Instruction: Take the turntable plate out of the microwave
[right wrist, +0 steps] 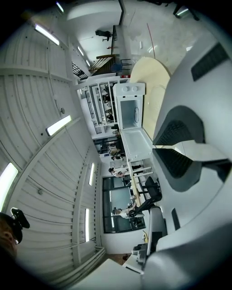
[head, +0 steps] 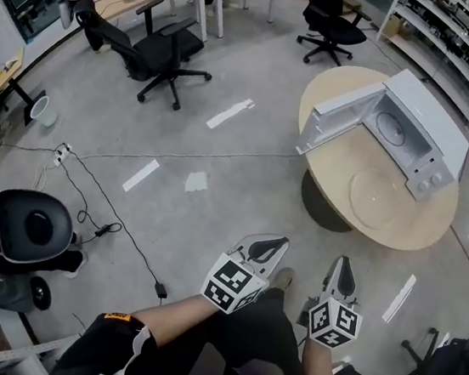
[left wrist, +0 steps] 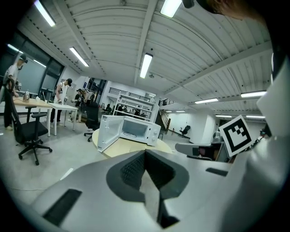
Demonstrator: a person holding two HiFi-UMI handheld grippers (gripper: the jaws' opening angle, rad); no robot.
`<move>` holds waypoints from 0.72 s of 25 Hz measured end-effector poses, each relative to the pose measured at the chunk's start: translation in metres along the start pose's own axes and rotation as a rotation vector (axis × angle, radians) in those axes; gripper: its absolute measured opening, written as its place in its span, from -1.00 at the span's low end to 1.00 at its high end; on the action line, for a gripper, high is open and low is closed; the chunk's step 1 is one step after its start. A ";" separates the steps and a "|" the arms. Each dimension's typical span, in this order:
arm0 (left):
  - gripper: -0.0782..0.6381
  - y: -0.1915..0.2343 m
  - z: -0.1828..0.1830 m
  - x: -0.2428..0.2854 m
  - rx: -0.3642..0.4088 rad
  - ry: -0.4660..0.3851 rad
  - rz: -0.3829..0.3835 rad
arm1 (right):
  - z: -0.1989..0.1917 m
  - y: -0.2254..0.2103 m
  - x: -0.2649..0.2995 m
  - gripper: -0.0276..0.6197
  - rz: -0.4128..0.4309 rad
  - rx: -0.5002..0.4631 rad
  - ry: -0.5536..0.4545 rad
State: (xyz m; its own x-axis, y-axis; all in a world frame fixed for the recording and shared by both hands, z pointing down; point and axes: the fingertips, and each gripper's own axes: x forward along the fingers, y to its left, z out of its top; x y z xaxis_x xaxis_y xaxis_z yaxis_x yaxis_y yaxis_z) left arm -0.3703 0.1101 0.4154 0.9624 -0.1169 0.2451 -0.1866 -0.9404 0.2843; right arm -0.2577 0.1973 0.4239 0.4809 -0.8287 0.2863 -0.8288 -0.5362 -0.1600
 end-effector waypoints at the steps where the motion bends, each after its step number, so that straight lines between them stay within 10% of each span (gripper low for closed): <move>1: -0.65 -0.007 0.003 -0.010 0.001 0.001 -0.009 | 0.002 0.005 -0.013 -0.81 -0.008 0.002 0.001; 18: -0.65 -0.023 -0.006 -0.092 0.050 -0.031 0.028 | 0.011 0.074 -0.087 -0.83 0.038 -0.097 -0.030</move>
State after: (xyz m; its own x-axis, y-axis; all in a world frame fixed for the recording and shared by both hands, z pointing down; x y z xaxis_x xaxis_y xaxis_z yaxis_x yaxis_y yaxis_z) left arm -0.4557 0.1444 0.3919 0.9628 -0.1526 0.2229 -0.2043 -0.9512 0.2313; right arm -0.3572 0.2277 0.3766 0.4553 -0.8535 0.2534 -0.8698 -0.4871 -0.0779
